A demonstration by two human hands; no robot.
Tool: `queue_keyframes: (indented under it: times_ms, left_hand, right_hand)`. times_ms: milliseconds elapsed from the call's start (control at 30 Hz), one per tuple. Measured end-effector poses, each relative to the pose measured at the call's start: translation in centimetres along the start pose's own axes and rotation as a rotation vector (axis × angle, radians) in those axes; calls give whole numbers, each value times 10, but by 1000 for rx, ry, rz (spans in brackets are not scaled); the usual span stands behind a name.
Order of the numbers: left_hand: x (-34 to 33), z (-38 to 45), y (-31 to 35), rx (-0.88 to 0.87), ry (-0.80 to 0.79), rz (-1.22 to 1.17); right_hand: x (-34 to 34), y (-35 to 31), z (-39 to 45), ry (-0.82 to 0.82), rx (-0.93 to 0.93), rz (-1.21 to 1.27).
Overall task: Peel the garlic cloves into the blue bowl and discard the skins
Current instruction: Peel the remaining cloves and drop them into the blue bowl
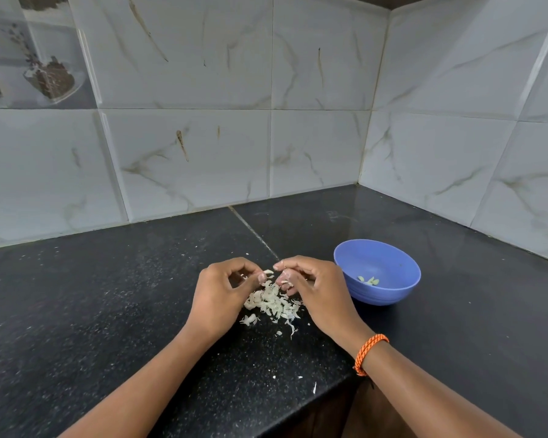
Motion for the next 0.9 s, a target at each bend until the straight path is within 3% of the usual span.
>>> queue_keyframes:
  times_ms: [500,700,900]
  left_hand:
    - [1,0,-4,8,27,21]
    - [0,1,-7,8,18,24]
    - [-5,1,-4,-74,-8,107]
  right_hand:
    - [3,-3,2,35,75,-163]
    - [4,2,2,4,40,-183]
    - [-2,-8,0,-49,118,-105]
Point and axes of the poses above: each hand's wrist, its own z-axis towards the middle knuckle, its own x-axis out of the back of the hand, y = z × x, the point moved 5 cm from there along z, towards the middle knuckle, and after that the axes turned 4 degrees about x, right-handed, at the moved point
